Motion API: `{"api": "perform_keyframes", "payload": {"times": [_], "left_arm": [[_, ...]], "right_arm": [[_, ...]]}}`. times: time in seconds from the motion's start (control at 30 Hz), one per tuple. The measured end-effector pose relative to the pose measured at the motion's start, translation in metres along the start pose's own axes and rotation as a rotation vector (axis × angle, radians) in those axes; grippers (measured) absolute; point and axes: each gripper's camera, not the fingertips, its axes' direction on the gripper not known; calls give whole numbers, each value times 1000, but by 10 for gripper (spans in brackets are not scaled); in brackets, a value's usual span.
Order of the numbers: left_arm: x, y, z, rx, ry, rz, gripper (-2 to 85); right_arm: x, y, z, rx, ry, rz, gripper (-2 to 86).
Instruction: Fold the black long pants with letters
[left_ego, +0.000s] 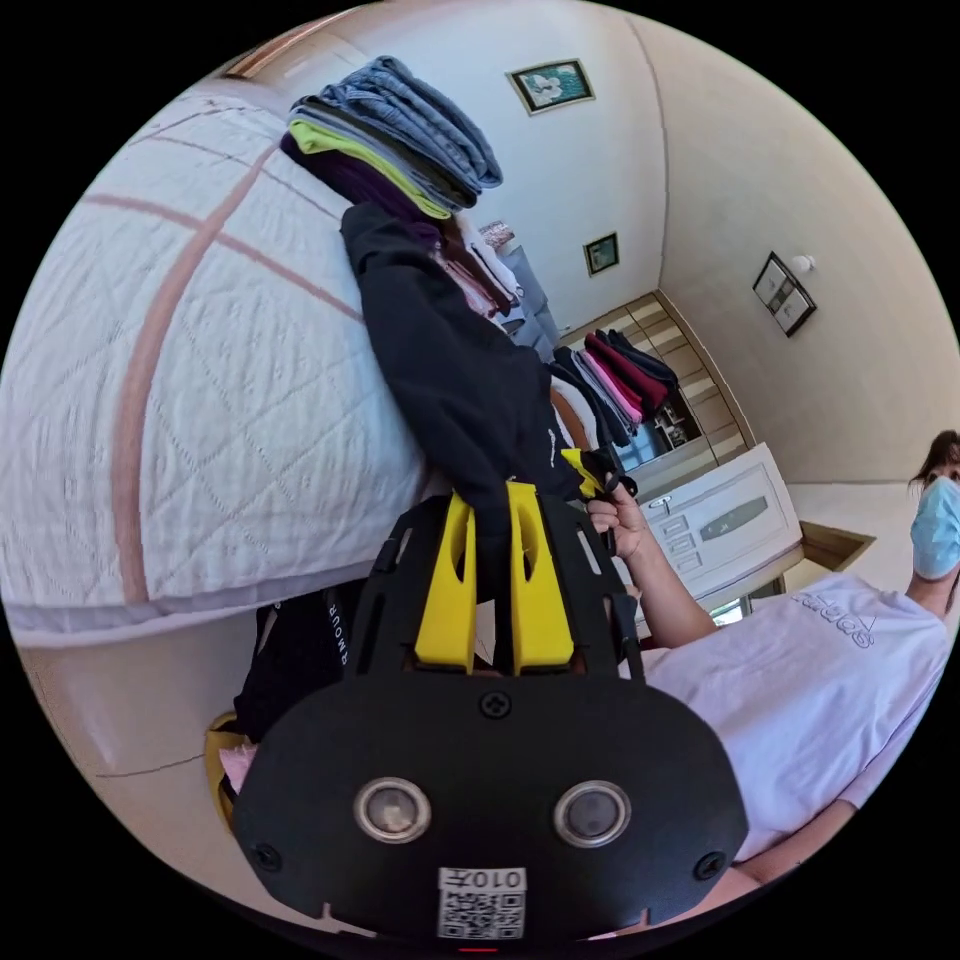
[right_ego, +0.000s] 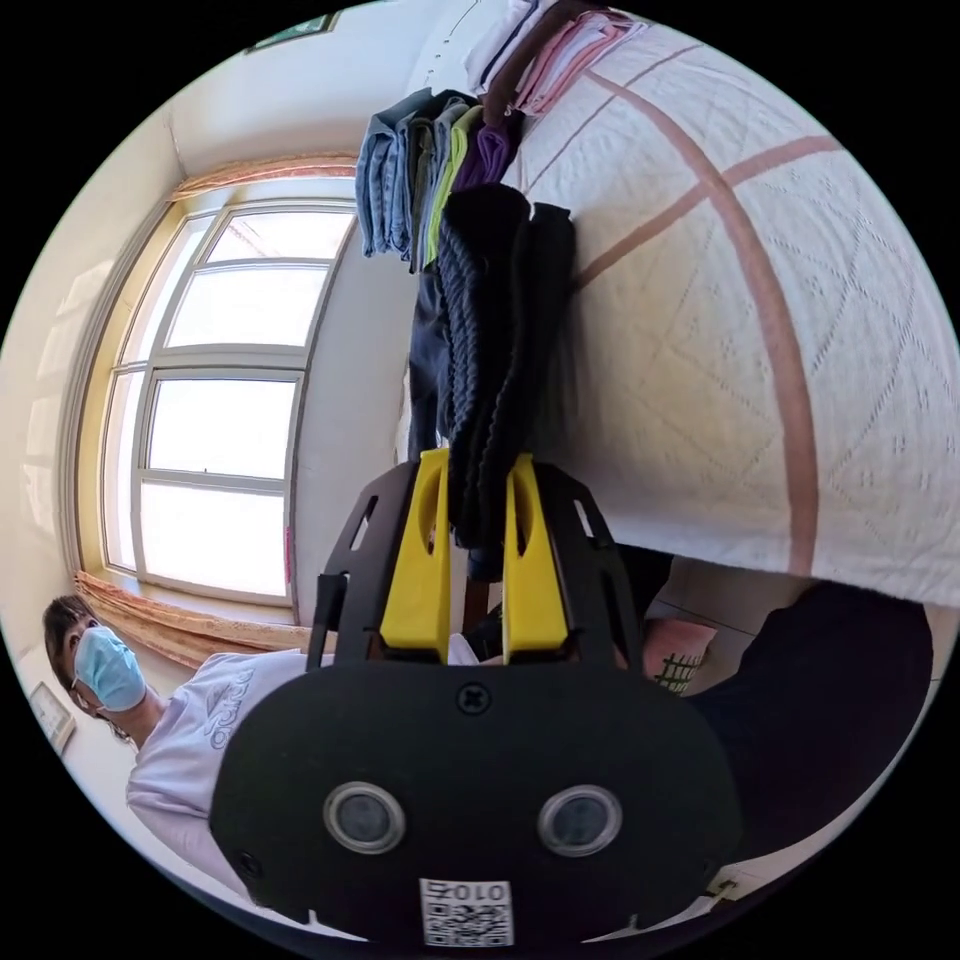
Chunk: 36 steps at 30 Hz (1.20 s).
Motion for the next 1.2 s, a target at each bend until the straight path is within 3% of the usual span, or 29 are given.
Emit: {"api": "perform_keyframes", "payload": {"times": [0.13, 0.43, 0.57, 0.7, 0.83, 0.9, 1.03, 1.13, 1.2], "left_arm": [[6, -26, 7, -30, 85, 128, 76], [-1, -46, -35, 139, 162, 27, 75], [41, -64, -69, 168, 120, 150, 80], [34, -102, -94, 206, 197, 212, 82], [-10, -195, -96, 176, 123, 198, 78], [0, -254, -113, 221, 101, 273, 78], [68, -403, -170, 336, -4, 601, 81], [63, -501, -184, 347, -60, 595, 81], [35, -548, -180, 322, -106, 530, 81]], "right_arm": [[-25, -4, 7, 1, -34, -58, 89], [-73, -4, 23, -43, -75, -167, 88], [-118, 8, 33, -54, -93, -280, 85], [-140, 0, 48, -72, -134, -352, 80], [-130, -76, 77, -126, -129, -283, 83], [-156, -122, 79, -125, -124, -351, 83], [-280, -226, 52, -7, -128, -731, 76], [-339, -300, 40, 81, -85, -906, 73], [-347, -345, 47, 93, -42, -908, 74]]}}
